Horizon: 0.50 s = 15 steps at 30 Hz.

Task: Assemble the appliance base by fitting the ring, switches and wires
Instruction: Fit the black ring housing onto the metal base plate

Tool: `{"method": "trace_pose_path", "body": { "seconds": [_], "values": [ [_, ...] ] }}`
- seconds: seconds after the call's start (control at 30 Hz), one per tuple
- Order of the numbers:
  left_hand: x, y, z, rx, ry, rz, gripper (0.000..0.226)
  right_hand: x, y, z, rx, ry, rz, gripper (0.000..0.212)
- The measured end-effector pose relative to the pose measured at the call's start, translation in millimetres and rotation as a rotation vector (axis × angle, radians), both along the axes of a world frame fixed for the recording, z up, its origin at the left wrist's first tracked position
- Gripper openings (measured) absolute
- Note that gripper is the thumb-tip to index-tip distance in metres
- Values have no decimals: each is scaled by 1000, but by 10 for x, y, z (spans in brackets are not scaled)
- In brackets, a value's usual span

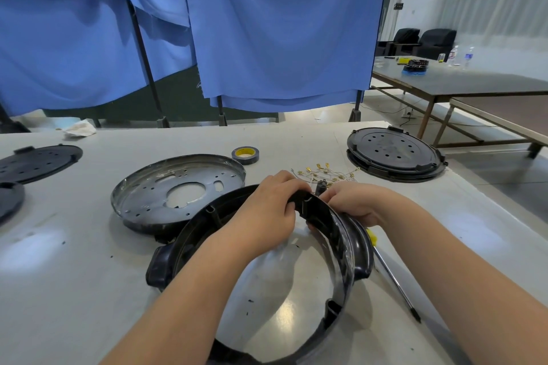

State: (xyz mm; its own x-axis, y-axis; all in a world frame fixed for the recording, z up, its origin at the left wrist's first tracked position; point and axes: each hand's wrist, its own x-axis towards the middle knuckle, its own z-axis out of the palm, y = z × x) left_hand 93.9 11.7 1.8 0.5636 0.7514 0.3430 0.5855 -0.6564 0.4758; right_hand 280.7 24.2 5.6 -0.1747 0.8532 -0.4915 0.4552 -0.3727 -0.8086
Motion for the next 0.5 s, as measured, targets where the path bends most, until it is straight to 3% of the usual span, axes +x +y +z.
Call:
{"method": "trace_pose_path", "body": {
  "seconds": [0.1, 0.3, 0.5],
  "values": [
    [1, 4, 12, 5, -27, 10, 39, -9, -2, 8, -64, 110, -27, 11],
    [-10, 36, 11, 24, -58, 26, 40, -75, 40, -62, -256, 454, -189, 16],
    [-23, 54, -16, 0, 16, 28, 40, -22, 31, -73, -280, 476, -157, 22]
  ]
}}
